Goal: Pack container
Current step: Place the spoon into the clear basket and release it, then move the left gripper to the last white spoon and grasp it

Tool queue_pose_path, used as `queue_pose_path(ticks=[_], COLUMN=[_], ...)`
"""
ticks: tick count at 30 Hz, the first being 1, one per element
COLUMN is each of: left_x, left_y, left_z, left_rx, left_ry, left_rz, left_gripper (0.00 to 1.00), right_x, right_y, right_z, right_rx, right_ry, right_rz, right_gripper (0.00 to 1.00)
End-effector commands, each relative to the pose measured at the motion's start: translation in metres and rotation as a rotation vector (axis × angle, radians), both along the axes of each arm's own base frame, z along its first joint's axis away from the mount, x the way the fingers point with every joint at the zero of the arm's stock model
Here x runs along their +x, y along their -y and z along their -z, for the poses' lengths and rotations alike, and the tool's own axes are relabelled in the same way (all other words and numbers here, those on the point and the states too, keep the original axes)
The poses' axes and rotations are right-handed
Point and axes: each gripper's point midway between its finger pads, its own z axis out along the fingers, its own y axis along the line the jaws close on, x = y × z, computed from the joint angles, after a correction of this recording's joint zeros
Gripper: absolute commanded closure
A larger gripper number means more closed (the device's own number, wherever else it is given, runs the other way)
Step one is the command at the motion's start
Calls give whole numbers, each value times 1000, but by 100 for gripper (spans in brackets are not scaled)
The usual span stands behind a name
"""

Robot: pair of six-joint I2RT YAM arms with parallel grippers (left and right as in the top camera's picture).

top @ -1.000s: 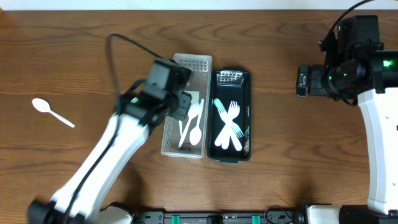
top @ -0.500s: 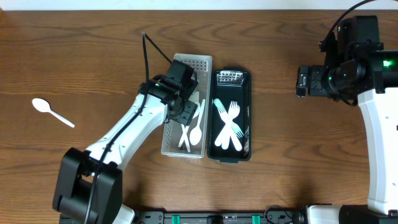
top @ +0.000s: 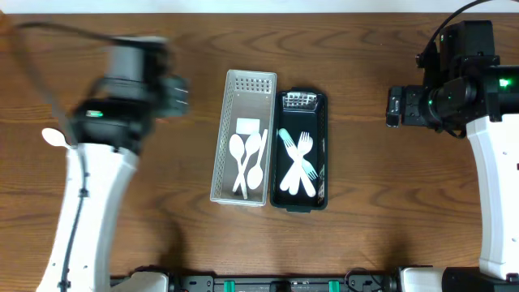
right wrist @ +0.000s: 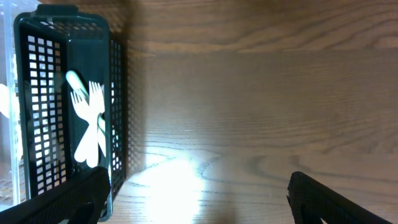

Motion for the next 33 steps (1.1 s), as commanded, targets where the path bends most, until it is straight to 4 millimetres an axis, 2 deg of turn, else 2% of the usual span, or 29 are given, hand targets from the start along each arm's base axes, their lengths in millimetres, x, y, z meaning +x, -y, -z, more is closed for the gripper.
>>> queue_pose_path(ticks=[1,3,6,11,17,23,33], left_x=[-4,-6,-8,-11,-7,-10,-22], left_y=[-63,-101,-139,-183,-211,-236,-252], left_z=[27,43,64,111,162,196,253], left_rx=[-130,-195,-238,-274,-290,-304,-335], left_ry=[-48,-65,-87,-162,-226,-248,-335], left_rz=[-287,-397,-488,-618,-680,-732,-782], left_gripper=[23,23,23,23,21,18,18], right_x=[-1,-1,-1,-1,-4,-7,-7], right_y=[1,1,1,1,1,1,1], right_z=[1,1,1,1,3,3,4], right_rx=[0,0,0,0,-1,-1,-1], right_ry=[-5,-5,-5,-6,-22,-32,-33], right_rz=[-7,-7,-7,-7,-7,-7,-7], right_gripper=[6,5,6,6,6,6,5])
